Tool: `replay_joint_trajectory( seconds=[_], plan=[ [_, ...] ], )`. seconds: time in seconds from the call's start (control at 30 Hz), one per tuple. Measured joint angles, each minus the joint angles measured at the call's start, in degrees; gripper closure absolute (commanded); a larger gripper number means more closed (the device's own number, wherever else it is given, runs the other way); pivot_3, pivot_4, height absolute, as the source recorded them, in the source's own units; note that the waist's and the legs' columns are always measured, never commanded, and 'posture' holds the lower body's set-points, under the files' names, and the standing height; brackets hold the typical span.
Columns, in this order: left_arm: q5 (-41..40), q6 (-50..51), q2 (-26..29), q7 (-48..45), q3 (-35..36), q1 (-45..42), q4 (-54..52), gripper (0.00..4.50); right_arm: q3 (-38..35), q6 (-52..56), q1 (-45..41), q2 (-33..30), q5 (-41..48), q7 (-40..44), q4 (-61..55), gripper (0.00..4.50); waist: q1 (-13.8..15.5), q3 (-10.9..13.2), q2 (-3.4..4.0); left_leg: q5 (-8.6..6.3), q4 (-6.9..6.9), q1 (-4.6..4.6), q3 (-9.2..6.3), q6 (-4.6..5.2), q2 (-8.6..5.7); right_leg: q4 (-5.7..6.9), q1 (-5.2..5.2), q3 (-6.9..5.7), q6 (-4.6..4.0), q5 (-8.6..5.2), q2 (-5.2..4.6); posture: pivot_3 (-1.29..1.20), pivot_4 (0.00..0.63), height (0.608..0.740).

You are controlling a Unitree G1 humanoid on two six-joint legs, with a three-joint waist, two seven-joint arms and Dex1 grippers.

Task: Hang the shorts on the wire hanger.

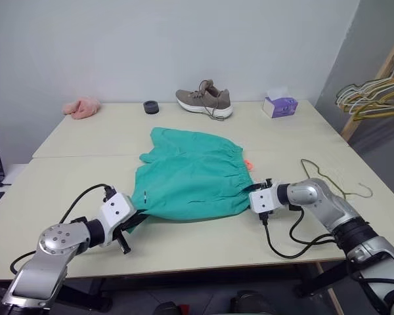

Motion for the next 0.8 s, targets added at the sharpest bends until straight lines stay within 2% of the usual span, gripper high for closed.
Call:
replay_joint_trajectory(
  seconds=[0.1, 0.13, 0.47, 0.63, 0.8],
  plan=[
    [0.0, -0.02, 0.15, -1.14, -0.01, 0.86, -0.19, 4.5, 0.11, -0.14, -0.42, -0.12, 0.6, 2.76, 0.13, 4.24, 0.1, 0.01, 0.02, 0.0, -0.03, -0.19, 0.05, 0.0, -0.01, 0.0, 0.03, 0.05, 0.0, 0.0, 0.0, -0.11, 0.0, 0.74],
    [0.01, -0.02, 0.28, -1.46, -0.08, 0.93, -0.21, 4.5, 0.13, -0.28, -0.74, -0.14, 0.75, 3.48, 0.46, 4.48, 0.14, 0.02, 0.02, 0.0, -0.03, -0.24, 0.06, 0.0, -0.01, 0.0, 0.01, 0.05, 0.0, 0.0, 0.0, -0.12, 0.0, 0.74],
    [1.13, -2.68, 3.77, -6.19, -1.06, 1.02, -0.6, 4.5, 0.01, -1.3, -2.83, -3.37, 5.8, 12.54, 0.51, 4.48, 0.1, 0.07, 0.11, 0.0, -0.09, -0.24, 0.12, 0.0, -0.01, -0.01, -0.03, 0.08, 0.0, -0.01, 0.0, -0.13, 0.0, 0.74],
    [0.79, -3.21, 5.45, -9.9, -2.3, 0.9, -1.1, 4.5, -1.17, 1.98, -0.25, -8.61, 12.77, 21.08, -7.27, 4.48, 0.2, 0.11, 0.17, -0.01, -0.12, -0.24, 0.13, -0.01, 0.0, -0.03, -0.03, 0.07, 0.0, -0.03, 0.0, -0.14, 0.0, 0.74],
    [-3.36, -0.6, 9.64, -17.35, -3.26, 6.49, -6.53, 4.5, -1.92, 7.99, 5.46, -14.34, 19.2, 28.07, -17.36, 4.48, 0.11, 0.15, 0.22, -0.05, -0.15, -0.24, 0.18, -0.07, 0.01, -0.05, -0.09, 0.1, -0.01, -0.09, -0.01, -0.16, 0.0, 0.74]
  ],
)
